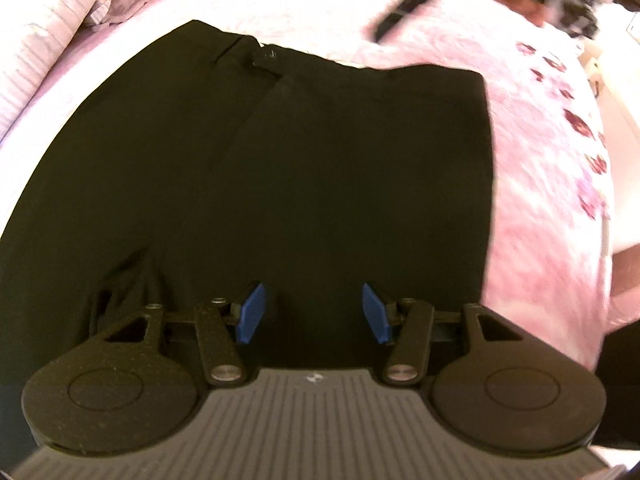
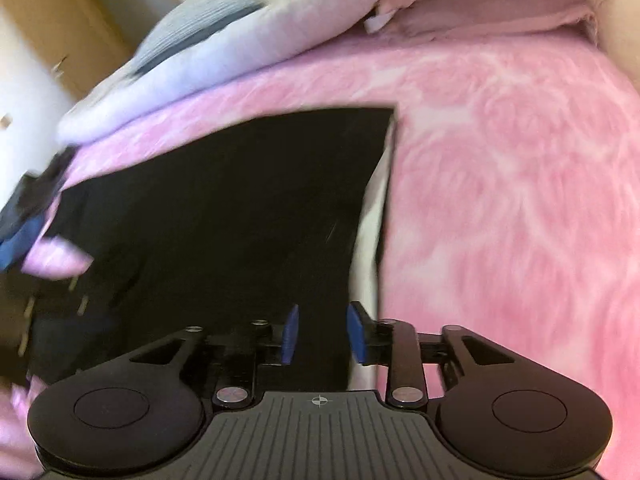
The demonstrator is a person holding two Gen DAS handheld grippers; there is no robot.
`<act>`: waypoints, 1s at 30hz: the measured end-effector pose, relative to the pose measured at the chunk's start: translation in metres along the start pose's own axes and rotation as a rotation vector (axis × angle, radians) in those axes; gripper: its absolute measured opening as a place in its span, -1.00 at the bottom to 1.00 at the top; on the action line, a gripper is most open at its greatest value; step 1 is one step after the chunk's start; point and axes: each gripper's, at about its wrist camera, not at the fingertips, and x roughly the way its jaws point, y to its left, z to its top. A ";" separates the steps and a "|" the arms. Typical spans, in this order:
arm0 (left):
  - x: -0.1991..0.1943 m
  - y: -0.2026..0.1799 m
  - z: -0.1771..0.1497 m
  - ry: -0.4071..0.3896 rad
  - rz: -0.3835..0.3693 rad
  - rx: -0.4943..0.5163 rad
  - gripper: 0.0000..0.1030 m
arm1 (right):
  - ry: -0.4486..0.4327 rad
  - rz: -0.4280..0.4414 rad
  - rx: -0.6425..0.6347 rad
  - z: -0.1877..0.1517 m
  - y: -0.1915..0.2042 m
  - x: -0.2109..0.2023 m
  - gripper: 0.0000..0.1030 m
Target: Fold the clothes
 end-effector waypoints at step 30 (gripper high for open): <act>0.002 -0.062 -0.045 0.120 -0.015 0.151 -0.01 | 0.347 0.236 -0.142 -0.039 -0.032 0.023 -0.69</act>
